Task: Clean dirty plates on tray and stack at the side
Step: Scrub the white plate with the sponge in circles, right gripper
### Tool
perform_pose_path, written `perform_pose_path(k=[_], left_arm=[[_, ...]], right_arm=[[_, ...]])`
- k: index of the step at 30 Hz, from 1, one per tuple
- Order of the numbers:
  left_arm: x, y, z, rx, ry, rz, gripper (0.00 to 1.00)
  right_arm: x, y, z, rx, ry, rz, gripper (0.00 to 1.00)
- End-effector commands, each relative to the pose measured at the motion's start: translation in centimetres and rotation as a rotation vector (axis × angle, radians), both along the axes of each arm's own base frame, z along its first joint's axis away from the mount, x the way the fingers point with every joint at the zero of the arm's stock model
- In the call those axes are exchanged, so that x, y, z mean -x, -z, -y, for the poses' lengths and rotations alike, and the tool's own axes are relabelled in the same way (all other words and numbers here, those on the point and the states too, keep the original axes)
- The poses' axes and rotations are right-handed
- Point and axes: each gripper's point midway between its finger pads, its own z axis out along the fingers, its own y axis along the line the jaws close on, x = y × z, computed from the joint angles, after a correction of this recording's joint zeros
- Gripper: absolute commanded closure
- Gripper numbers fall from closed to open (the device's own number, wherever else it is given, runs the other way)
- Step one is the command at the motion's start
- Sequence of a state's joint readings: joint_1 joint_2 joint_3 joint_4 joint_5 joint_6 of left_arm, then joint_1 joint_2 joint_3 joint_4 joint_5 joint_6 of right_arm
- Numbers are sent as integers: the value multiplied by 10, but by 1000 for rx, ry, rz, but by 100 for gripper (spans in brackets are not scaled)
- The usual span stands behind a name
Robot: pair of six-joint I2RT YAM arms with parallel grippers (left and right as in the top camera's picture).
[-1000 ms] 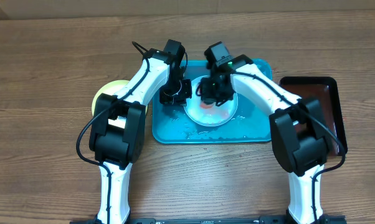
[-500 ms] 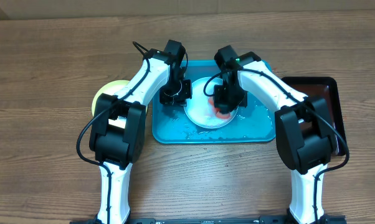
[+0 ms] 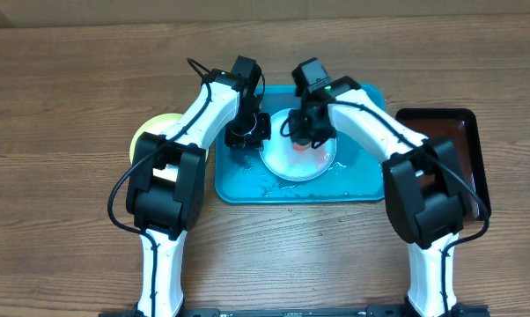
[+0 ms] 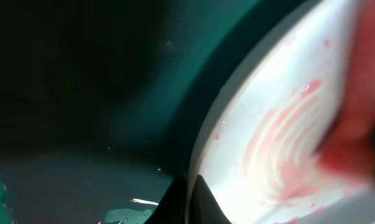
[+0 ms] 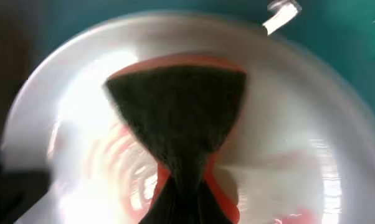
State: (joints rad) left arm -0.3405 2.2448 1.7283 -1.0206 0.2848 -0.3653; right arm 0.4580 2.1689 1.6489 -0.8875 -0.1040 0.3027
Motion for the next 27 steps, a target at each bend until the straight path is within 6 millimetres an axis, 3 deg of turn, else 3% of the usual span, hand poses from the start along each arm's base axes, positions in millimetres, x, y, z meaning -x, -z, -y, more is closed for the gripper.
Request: perform_pose_path(k=[1,7,14,18,23,27], left_arm=[[5,9,1,-3,26,-20,96],[5,9,1,-3,26,-20,96],[5,9,1,-3,26,-20,96],[5,9,1,-3,26,-19,96],[5,9,1,-3,26,-19,96],[5,9,2,-3,26,-18,96]], right_arm=[[20,-4,-27,-29,-82,-36,96],[44,1,-14,36,-50,-137,96],[44,3,54,217,96,-197,96],[32,3,77,263,140,-166,96],[6,2,62,216,114,-53,96],[-9,-1,25,122,43,34,95]])
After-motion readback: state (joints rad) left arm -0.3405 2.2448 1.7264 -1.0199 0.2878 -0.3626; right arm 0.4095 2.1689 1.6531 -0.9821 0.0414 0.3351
